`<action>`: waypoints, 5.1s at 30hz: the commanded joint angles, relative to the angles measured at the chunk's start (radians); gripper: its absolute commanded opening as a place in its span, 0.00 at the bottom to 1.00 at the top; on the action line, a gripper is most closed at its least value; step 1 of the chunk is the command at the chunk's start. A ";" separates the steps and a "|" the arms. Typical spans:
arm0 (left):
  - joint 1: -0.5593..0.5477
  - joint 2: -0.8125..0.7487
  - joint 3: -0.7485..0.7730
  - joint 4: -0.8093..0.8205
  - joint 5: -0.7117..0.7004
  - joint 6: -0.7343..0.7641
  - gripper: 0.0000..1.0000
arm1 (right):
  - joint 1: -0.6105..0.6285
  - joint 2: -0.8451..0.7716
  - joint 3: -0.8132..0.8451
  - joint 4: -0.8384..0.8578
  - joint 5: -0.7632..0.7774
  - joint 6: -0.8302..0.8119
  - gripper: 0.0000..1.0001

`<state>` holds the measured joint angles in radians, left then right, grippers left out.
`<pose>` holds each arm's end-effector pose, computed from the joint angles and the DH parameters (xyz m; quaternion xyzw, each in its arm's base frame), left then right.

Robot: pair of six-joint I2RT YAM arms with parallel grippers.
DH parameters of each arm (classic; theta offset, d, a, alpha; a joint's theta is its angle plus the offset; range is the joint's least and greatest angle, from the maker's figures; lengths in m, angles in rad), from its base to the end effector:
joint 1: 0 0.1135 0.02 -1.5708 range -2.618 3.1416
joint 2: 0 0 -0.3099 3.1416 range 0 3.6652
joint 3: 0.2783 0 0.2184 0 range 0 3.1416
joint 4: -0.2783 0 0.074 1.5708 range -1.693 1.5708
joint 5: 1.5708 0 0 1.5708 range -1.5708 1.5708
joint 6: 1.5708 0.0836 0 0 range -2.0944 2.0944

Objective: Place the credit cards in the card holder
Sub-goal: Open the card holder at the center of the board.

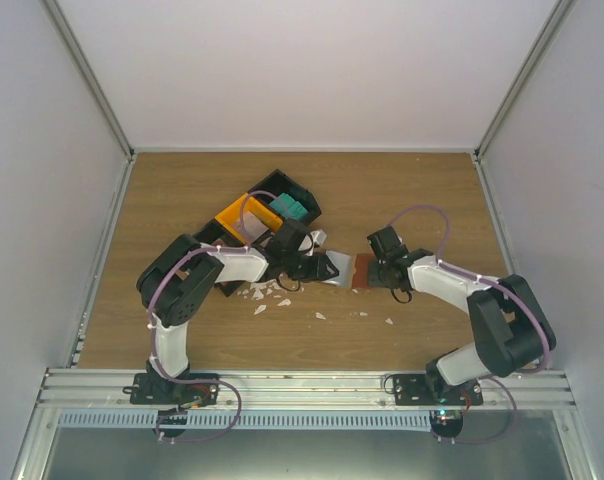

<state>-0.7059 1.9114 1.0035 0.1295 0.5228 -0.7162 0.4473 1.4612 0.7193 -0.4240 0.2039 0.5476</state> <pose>0.2806 -0.2941 0.1742 0.0951 0.8917 -0.4239 0.1269 0.2263 0.0898 0.1806 0.0693 0.9722 0.0078 0.2234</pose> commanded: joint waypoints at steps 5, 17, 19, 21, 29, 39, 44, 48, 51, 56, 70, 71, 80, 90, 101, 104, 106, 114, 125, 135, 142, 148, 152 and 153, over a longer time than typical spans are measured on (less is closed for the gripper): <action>0.000 0.004 0.059 -0.001 0.068 0.041 0.36 | -0.010 -0.044 0.040 0.008 0.005 -0.005 0.03; -0.038 0.174 0.266 -0.068 0.132 0.104 0.29 | -0.012 -0.163 0.094 -0.046 -0.021 0.001 0.29; -0.041 0.187 0.276 -0.066 0.132 0.101 0.28 | -0.012 -0.214 0.096 -0.038 -0.079 -0.004 0.28; -0.043 0.196 0.283 -0.073 0.128 0.103 0.27 | -0.010 -0.251 0.094 -0.022 -0.120 -0.005 0.17; -0.043 0.232 0.295 -0.120 0.093 0.086 0.23 | -0.012 -0.237 0.052 0.059 -0.274 0.015 0.06; -0.044 0.245 0.340 -0.186 0.065 0.085 0.25 | -0.012 -0.265 0.071 0.015 -0.234 0.025 0.31; -0.053 0.229 0.362 -0.140 0.147 0.086 0.28 | -0.012 -0.279 0.117 -0.068 -0.121 0.026 0.35; -0.075 0.248 0.421 -0.134 0.203 0.117 0.31 | -0.012 -0.286 0.126 -0.083 -0.116 0.023 0.45; -0.096 0.285 0.483 -0.170 0.207 0.143 0.32 | -0.012 -0.310 0.129 -0.079 -0.131 0.022 0.49; -0.109 0.328 0.525 -0.180 0.204 0.137 0.31 | -0.011 -0.374 0.110 -0.045 -0.241 -0.002 0.47; -0.113 0.398 0.565 -0.167 0.184 0.102 0.31 | -0.013 -0.328 -0.044 -0.019 -0.279 0.055 0.04; -0.113 0.398 0.564 -0.169 0.179 0.103 0.30 | -0.013 -0.311 -0.052 -0.013 -0.263 0.057 0.03; -0.108 0.319 0.511 -0.191 0.113 0.132 0.29 | -0.050 -0.162 -0.064 0.043 -0.096 0.020 0.15; -0.065 0.129 0.290 -0.133 0.072 0.078 0.30 | -0.048 0.015 -0.049 0.136 -0.114 -0.078 0.51; -0.018 -0.017 0.114 -0.055 -0.036 0.002 0.31 | 0.052 0.155 -0.090 0.130 -0.142 0.006 0.64; -0.012 -0.046 0.064 -0.024 -0.058 -0.023 0.31 | 0.097 0.184 -0.101 0.136 -0.153 0.068 0.64; -0.011 -0.071 0.015 -0.005 -0.087 -0.040 0.31 | 0.134 0.192 -0.097 0.132 -0.157 0.105 0.63; -0.006 -0.113 -0.083 0.080 -0.103 -0.080 0.33 | 0.186 0.153 -0.080 0.133 -0.187 0.215 0.58; -0.003 -0.123 -0.110 0.096 -0.222 -0.098 0.24 | 0.214 0.032 0.029 0.078 -0.073 -0.056 0.58; 0.012 -0.195 -0.172 0.094 -0.289 -0.116 0.23 | 0.236 0.147 0.148 0.042 -0.012 -0.095 0.73; 0.018 -0.175 -0.178 0.120 -0.230 -0.114 0.23 | 0.238 0.237 0.177 0.062 -0.049 -0.073 0.78; 0.026 -0.131 -0.154 0.143 -0.159 -0.100 0.26 | 0.226 0.270 0.130 0.065 -0.079 -0.074 0.68; 0.035 -0.104 -0.144 0.154 -0.133 -0.099 0.28 | 0.194 0.249 0.070 0.080 -0.085 -0.075 0.57; 0.035 -0.096 -0.141 0.157 -0.124 -0.098 0.28 | 0.185 0.239 0.061 0.087 -0.094 -0.080 0.54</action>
<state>-0.6827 1.7802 0.8391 0.2218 0.3542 -0.8272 0.6624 1.6791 0.8593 -0.2836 0.1131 0.4759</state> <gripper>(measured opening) 0.274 0.588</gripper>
